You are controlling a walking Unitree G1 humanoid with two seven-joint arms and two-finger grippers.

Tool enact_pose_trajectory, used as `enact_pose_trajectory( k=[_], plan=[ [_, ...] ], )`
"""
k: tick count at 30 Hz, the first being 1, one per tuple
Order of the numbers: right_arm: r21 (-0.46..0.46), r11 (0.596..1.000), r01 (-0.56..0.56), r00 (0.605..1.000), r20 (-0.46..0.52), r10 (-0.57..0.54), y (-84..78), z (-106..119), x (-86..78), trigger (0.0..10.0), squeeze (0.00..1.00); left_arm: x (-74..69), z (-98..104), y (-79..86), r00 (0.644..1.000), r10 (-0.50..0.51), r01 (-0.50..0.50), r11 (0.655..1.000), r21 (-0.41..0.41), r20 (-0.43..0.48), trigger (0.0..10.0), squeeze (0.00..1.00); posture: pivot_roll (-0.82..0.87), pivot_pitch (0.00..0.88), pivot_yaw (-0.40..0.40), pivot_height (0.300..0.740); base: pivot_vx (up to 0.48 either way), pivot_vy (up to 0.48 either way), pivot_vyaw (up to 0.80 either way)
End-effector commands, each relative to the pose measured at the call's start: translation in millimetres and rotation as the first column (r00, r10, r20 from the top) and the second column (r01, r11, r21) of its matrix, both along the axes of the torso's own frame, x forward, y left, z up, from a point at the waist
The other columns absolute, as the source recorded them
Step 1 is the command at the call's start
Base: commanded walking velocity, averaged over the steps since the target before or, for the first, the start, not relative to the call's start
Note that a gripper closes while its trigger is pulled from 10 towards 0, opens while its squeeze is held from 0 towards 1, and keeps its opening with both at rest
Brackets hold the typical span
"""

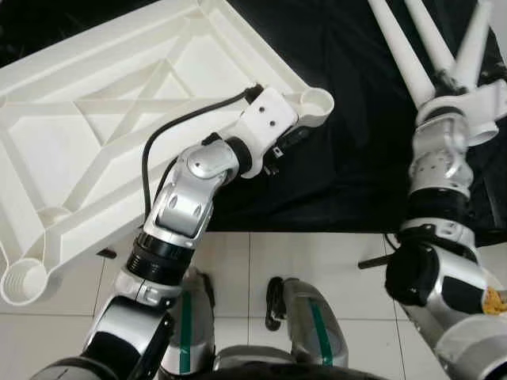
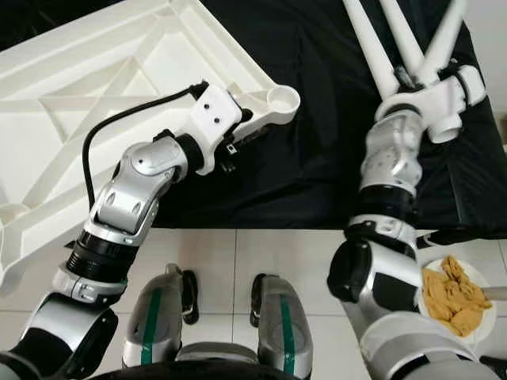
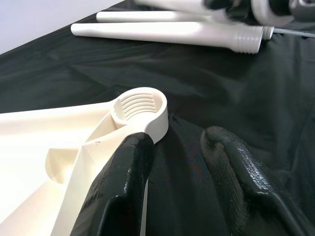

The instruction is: Building children table

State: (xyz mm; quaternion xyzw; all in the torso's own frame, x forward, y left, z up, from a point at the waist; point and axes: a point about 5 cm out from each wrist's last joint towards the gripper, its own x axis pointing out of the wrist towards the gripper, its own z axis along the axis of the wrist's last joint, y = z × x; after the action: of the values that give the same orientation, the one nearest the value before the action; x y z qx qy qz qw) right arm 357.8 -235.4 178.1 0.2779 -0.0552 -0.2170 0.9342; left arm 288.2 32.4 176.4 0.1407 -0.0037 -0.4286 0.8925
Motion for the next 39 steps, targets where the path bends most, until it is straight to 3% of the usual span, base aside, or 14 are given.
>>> enact_pose_trajectory(
  k=[1, 4, 12, 14, 15, 17, 19, 21, 28, 30, 34, 35, 38, 39],
  plan=[
    [0.006, 0.996, -0.084, 0.995, -0.058, 0.084, 14.6, -12.3, -0.3, 10.0, 0.0, 3.8, 2.5, 3.8, 0.996, 0.09, -0.09, 0.996, 0.001, 0.024, 10.0, 0.0, 0.04, 0.081, 0.01, 0.74, 0.0, 0.0, 0.0],
    [-0.007, 0.975, -0.22, 0.97, -0.104, 0.218, 35.9, -16.9, 1.2, 10.0, 0.0, 4.6, 3.4, 4.0, 0.995, 0.094, -0.094, 0.996, 0.001, 0.025, 10.0, 0.0, 0.04, 0.08, 0.01, 0.74, 0.0, 0.0, 0.0],
    [-0.018, 0.963, -0.271, 0.956, -0.122, 0.267, 42.1, -16.2, -2.1, 10.0, 0.0, 5.1, 4.6, 4.0, 0.995, 0.098, -0.098, 0.995, -0.002, 0.027, 10.0, 0.0, 0.04, 0.079, 0.012, 0.74, 0.0, 0.0, 0.0],
    [-0.068, 0.949, -0.308, 0.951, -0.002, 0.309, 46.1, -5.4, -4.6, 10.0, 0.0, 5.7, 4.8, 4.0, 0.995, 0.098, -0.098, 0.995, -0.002, 0.028, 10.0, 0.0, 0.04, 0.076, 0.013, 0.74, 0.0, 0.0, 0.0],
    [-0.068, 0.949, -0.308, 0.951, -0.002, 0.309, 46.1, -5.4, -4.6, 10.0, 0.0, 5.7, 4.8, 4.0, 0.995, 0.098, -0.098, 0.995, -0.002, 0.028, 10.0, 0.0, 0.04, 0.076, 0.013, 0.74, 0.0, 0.0, 0.0],
    [-0.132, 0.918, -0.373, 0.907, 0.156, 0.391, 52.4, 8.7, -11.2, 10.0, 0.0, 6.2, 5.3, 3.8, 0.995, 0.097, -0.097, 0.995, -0.005, 0.03, 10.0, 0.0, 0.04, 0.075, 0.014, 0.74, 0.0, 0.0, 0.0],
    [-0.152, 0.909, -0.388, 0.885, 0.215, 0.414, 54.4, 14.0, -14.6, 10.0, 0.0, 6.2, 5.6, 3.5, 0.995, 0.096, -0.096, 0.995, -0.006, 0.031, 10.0, 0.0, 0.04, 0.074, 0.014, 0.74, 0.0, 0.0, 0.0],
    [-0.194, 0.905, -0.378, 0.859, 0.291, 0.422, 54.0, 20.9, -20.3, 10.0, 0.0, 6.3, 6.0, 2.6, 0.995, 0.092, -0.092, 0.996, -0.007, 0.031, 10.0, 0.0, 0.04, 0.074, 0.014, 0.74, 0.0, 0.0, 0.0],
    [-0.274, 0.904, -0.327, 0.836, 0.362, 0.412, 49.8, 32.3, -26.0, 10.0, 0.0, 6.1, 5.6, 1.5, 0.996, 0.081, -0.081, 0.997, -0.008, 0.026, 10.0, 0.0, 0.04, 0.074, 0.012, 0.74, 0.0, 0.0, 0.0],
    [-0.375, 0.877, -0.299, 0.807, 0.391, 0.442, 51.9, 40.8, -30.8, 10.0, 0.0, 7.5, 6.7, 3.5, 0.997, 0.075, -0.075, 0.997, -0.026, 0.011, 10.0, 0.0, 0.04, 0.075, 0.006, 0.74, 0.0, 0.0, 0.0],
    [-0.434, 0.853, -0.291, 0.799, 0.38, 0.466, 54.4, 40.0, -33.8, 10.0, 0.0, 13.0, 11.8, 9.7, 0.997, 0.08, -0.08, 0.995, -0.052, 0.002, 10.0, 0.0, 0.05, 0.077, -0.002, 0.74, 0.0, 0.0, 0.0],
    [-0.476, 0.829, -0.292, 0.797, 0.359, 0.486, 56.3, 34.1, -36.4, 10.0, 0.0, 20.2, 19.2, 18.7, 0.996, 0.085, -0.085, 0.993, -0.086, -0.009, 10.0, 0.0, 0.05, 0.078, -0.006, 0.74, 0.0, 0.0, 0.0],
    [-0.496, 0.817, -0.294, 0.796, 0.346, 0.496, 56.8, 29.6, -37.8, 10.0, 0.0, 24.9, 24.4, 24.4, 0.996, 0.089, -0.091, 0.989, -0.115, -0.021, 10.0, 0.0, 0.05, 0.078, -0.01, 0.74, 0.0, 0.0, 0.0],
    [-0.508, 0.807, -0.301, 0.799, 0.327, 0.505, 57.3, 23.7, -39.2, 10.0, 0.0, 31.0, 31.6, 32.0, 0.995, 0.086, -0.092, 0.982, -0.166, -0.044, 10.0, 0.0, 0.05, 0.077, -0.016, 0.74, 0.0, 0.0, 0.0]
  ],
)
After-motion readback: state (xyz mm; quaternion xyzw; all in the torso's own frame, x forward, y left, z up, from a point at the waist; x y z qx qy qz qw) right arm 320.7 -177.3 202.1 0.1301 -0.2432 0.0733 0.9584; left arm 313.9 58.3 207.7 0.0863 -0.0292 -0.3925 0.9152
